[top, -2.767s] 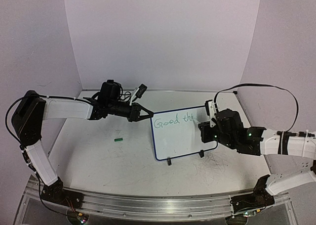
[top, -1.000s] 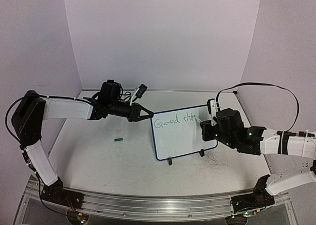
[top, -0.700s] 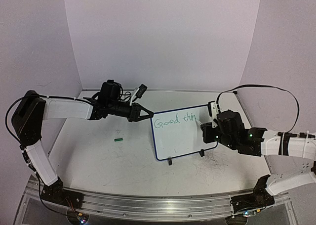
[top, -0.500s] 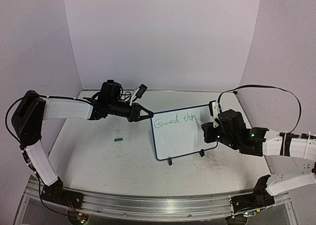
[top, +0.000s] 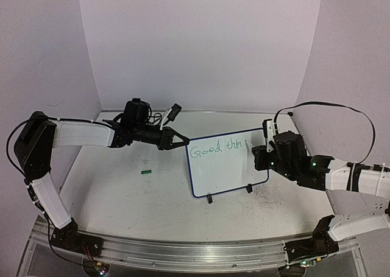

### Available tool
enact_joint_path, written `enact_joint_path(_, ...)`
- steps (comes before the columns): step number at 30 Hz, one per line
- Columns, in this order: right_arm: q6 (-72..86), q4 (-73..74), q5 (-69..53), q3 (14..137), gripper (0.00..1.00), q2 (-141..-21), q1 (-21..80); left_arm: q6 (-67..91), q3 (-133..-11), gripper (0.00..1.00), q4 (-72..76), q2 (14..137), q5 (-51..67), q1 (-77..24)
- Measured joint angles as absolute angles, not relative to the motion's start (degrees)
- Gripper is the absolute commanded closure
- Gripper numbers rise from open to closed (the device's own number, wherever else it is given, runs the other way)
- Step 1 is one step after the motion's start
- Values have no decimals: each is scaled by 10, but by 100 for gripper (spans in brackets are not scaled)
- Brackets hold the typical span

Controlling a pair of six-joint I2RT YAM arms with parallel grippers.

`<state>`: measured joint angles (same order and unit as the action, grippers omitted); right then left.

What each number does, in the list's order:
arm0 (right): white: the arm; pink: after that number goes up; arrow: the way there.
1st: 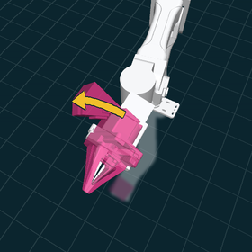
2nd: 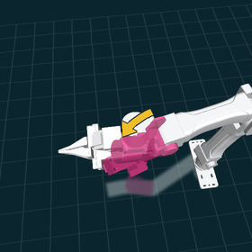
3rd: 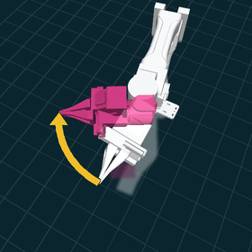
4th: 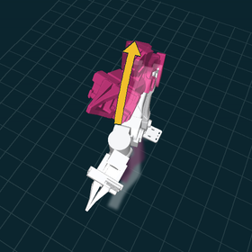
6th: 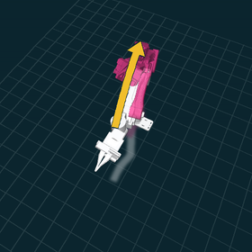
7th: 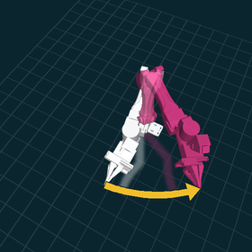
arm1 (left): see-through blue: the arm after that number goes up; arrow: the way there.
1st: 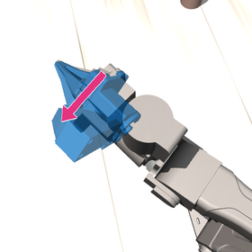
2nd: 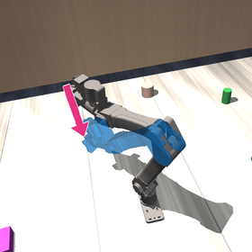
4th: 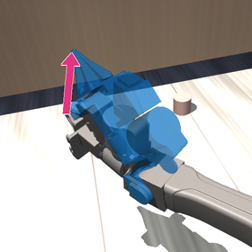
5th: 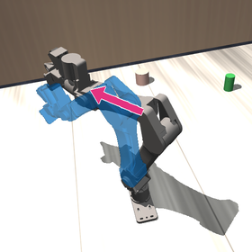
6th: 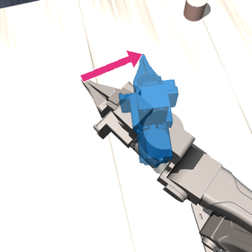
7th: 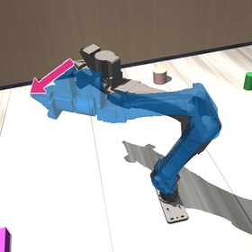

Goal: Write a sentence on the whiteboard

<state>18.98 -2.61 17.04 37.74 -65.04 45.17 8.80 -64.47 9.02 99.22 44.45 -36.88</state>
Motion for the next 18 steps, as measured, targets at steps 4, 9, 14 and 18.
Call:
enact_joint_path(4,187,-38,170,377,100,-662,448,88,-645,100,90,992,444,-369)
enact_joint_path(9,182,-47,169,377,100,-665,448,89,-645,100,90,992,443,-369)
enact_joint_path(14,176,-53,162,377,100,-666,448,89,-645,100,90,992,443,-369)
enact_joint_path(18,172,-53,150,377,100,-666,448,88,-645,100,90,992,444,-369)
